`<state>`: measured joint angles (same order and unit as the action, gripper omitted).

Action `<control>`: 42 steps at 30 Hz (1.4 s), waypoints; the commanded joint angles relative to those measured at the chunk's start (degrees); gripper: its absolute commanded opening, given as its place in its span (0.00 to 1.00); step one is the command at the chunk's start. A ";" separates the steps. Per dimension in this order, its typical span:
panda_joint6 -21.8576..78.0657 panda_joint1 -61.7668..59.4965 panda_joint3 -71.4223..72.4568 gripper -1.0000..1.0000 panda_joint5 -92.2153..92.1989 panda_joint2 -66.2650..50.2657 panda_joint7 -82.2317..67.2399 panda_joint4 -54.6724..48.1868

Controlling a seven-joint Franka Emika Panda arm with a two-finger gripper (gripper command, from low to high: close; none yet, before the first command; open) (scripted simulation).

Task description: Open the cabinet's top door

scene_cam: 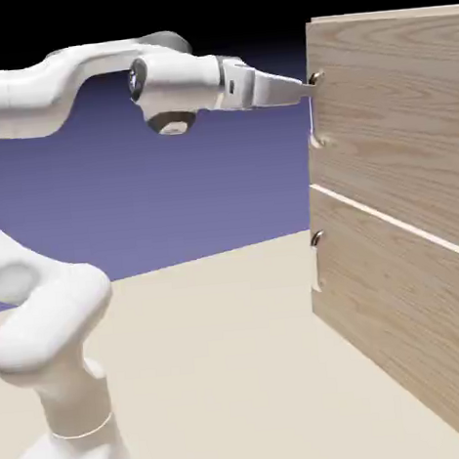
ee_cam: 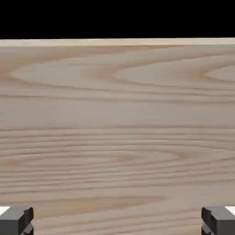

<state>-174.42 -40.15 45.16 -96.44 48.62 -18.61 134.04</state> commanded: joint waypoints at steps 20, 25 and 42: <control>-0.22 -21.11 23.34 0.50 -49.85 8.25 -31.56 -13.94; -0.06 -25.59 27.07 0.50 -55.31 8.84 -34.84 -17.15; 14.47 -10.90 15.42 0.00 -50.50 8.38 -36.90 -1.68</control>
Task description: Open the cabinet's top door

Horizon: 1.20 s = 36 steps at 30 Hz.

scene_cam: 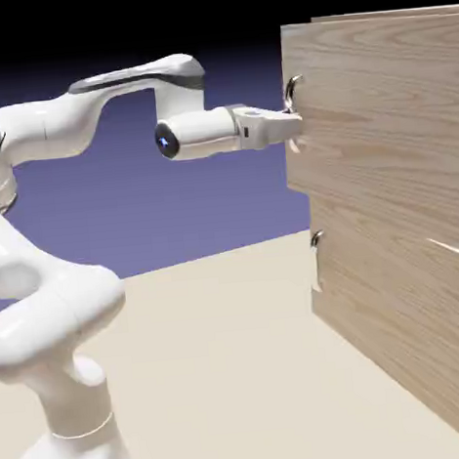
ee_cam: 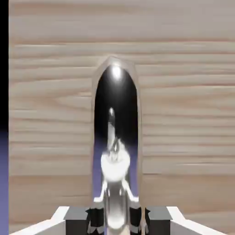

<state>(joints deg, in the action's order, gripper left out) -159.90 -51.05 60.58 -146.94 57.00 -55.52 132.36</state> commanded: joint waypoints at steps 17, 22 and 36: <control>21.00 29.84 -33.42 0.00 27.92 13.31 5.83 29.15; 27.42 32.76 -43.81 0.00 39.49 18.70 8.72 34.12; 47.44 30.80 -72.88 0.00 69.79 24.24 12.30 37.00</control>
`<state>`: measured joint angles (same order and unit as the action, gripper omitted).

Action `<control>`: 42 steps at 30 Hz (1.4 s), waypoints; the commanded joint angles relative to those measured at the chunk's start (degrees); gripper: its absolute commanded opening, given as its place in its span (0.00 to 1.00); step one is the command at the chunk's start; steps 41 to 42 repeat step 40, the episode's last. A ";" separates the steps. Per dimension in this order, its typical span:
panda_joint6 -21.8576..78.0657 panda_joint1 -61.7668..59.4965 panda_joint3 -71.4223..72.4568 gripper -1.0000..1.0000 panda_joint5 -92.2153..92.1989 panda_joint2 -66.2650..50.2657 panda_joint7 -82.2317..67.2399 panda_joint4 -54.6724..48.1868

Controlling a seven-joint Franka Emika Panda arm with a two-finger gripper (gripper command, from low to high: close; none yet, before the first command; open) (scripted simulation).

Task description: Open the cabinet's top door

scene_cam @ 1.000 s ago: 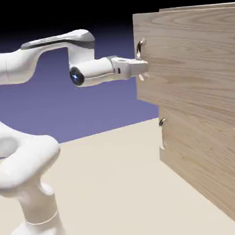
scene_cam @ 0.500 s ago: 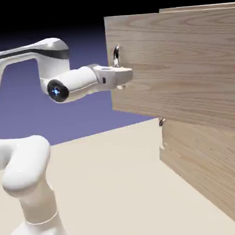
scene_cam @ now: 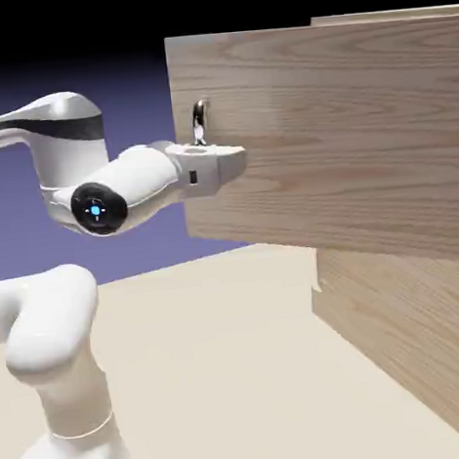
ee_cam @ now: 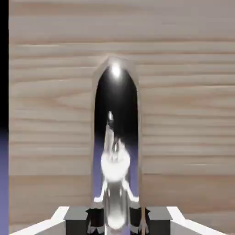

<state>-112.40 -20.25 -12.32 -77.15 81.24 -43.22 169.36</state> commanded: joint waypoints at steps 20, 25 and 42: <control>33.76 14.75 -41.22 0.00 33.71 -17.75 -4.24 -25.88; 41.62 24.51 -49.91 0.00 38.28 -20.97 -4.40 -36.26; 60.66 54.18 -68.29 0.00 45.49 -20.09 0.65 -66.63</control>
